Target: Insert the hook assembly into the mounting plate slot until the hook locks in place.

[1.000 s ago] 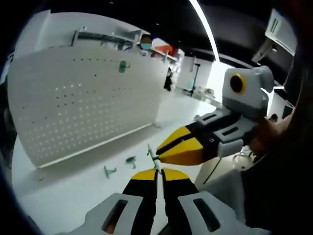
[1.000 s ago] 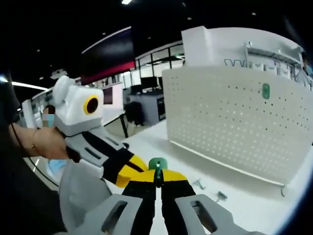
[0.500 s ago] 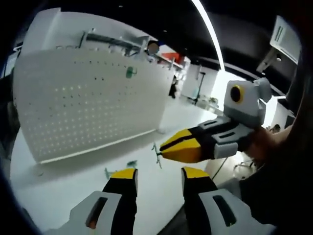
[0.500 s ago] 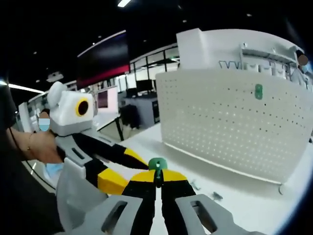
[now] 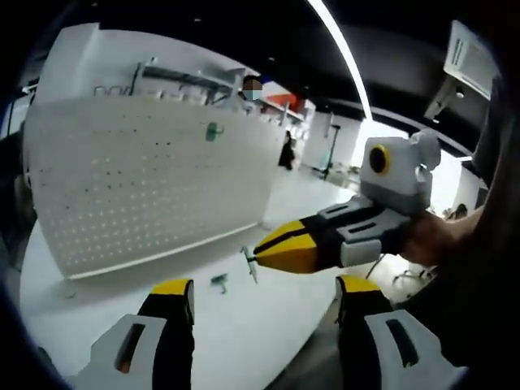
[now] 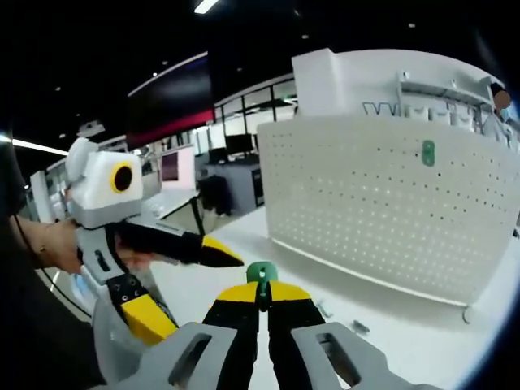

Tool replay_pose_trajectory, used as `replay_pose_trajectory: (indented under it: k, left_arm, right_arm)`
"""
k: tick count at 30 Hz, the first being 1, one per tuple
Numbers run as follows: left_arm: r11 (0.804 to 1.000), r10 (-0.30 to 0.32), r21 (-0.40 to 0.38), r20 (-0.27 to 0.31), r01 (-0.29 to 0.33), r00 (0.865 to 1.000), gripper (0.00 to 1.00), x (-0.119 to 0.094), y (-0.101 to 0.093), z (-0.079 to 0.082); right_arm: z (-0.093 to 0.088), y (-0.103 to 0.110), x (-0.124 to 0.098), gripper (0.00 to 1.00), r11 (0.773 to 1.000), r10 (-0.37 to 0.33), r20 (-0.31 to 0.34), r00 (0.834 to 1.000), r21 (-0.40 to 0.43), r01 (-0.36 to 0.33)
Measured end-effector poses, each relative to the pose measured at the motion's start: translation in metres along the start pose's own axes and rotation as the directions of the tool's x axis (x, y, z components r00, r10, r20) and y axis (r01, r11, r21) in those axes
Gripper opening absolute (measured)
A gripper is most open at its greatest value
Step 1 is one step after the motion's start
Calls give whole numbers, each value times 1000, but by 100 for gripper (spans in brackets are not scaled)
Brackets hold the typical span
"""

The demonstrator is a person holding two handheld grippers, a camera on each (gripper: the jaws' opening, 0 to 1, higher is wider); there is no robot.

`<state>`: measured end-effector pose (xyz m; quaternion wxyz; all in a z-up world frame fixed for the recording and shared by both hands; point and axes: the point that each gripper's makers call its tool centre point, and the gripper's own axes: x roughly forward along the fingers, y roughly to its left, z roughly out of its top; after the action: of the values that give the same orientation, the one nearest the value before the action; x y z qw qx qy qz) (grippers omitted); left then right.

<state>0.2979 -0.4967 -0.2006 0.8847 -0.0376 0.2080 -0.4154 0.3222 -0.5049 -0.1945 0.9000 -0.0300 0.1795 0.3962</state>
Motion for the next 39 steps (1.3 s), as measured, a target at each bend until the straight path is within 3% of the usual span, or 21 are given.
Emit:
replay_pose_trajectory:
  k: [13,16,19,31,39]
  left_arm:
    - [999,33,-34,23,-32,999,96,-4,3,1]
    - [990,10,-138,82,1,997,97,-6,0,9]
    - [993,30,-116,74,-21,997,100,-7,4,8]
    - [991,68,-121,84,-58,994,96,-12,17,9]
    - [987,91,-142,85,-79,992,96,-15,30,8]
  right_arm:
    - [7,-24,-2,0,998,-62,33,998,5,62]
    - [10,-34,-3,0,996,-87,49,995,12,87]
    - [11,-42,-3,0,994,-106,55,993,12,106]
    - [25,-86,-2,1,979,-205,100,974,34,203]
    - [43,-123,-8,0,956,-292,159,943,46,288]
